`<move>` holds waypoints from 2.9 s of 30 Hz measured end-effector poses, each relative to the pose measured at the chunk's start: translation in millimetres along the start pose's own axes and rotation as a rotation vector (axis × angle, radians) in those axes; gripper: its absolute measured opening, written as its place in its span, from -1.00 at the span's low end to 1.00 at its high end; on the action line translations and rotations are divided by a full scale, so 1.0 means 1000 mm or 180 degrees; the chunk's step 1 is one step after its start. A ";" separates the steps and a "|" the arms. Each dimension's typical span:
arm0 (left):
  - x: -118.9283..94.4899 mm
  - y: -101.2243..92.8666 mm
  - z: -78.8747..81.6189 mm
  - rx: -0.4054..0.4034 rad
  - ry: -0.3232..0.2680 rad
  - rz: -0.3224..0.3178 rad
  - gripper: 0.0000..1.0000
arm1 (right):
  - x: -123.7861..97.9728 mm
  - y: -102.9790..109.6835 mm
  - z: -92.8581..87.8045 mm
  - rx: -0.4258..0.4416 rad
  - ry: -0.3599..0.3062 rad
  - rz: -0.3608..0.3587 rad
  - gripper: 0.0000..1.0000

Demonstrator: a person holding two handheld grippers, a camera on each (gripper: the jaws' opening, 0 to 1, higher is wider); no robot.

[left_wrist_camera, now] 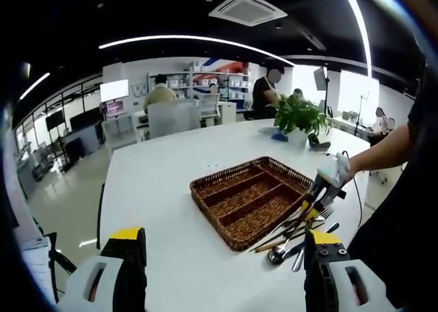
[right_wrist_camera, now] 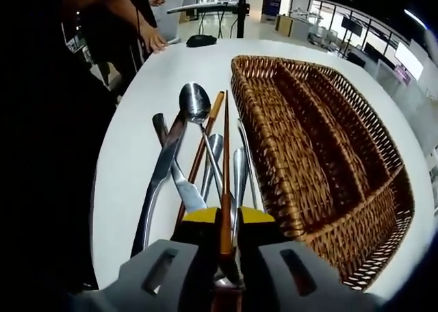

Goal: Arrange the knives, forks, and spoons in their matching storage slots by inserting each utensil handle-first until every utensil is classified and aligned in the correct compartment

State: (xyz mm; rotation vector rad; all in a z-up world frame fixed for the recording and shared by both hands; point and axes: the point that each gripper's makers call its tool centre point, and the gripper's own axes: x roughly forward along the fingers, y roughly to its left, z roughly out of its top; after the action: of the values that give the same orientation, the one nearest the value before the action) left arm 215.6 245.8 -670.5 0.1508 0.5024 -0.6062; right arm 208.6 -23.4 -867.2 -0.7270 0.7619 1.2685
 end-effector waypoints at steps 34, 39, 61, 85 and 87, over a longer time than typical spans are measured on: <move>-0.003 -0.011 0.009 0.0067 -0.0034 -0.0015 1.00 | -0.015 0.007 0.011 0.0105 -0.0007 -0.0057 -0.96; -0.002 -0.010 0.009 0.0080 -0.0032 -0.0023 1.00 | -0.027 0.010 0.024 0.0233 -0.0130 -0.0051 -0.96; 0.013 -0.015 0.022 0.0175 -0.0087 -0.0143 1.00 | -0.081 -0.028 0.033 0.0995 -0.0157 -0.0639 -0.96; 0.045 -0.028 0.031 0.0315 -0.0071 -0.0427 1.00 | -0.136 -0.054 -0.005 0.2125 -0.0039 -0.1396 -0.96; 0.047 -0.028 0.031 0.0327 -0.0069 -0.0452 1.00 | -0.142 -0.056 -0.009 0.2223 -0.0067 -0.1442 -0.96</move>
State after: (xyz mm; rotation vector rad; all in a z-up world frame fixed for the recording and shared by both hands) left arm 244.9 190.1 -666.0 0.2069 0.4636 -0.7723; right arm 243.8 -117.1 -751.9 -0.2826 0.8899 0.5364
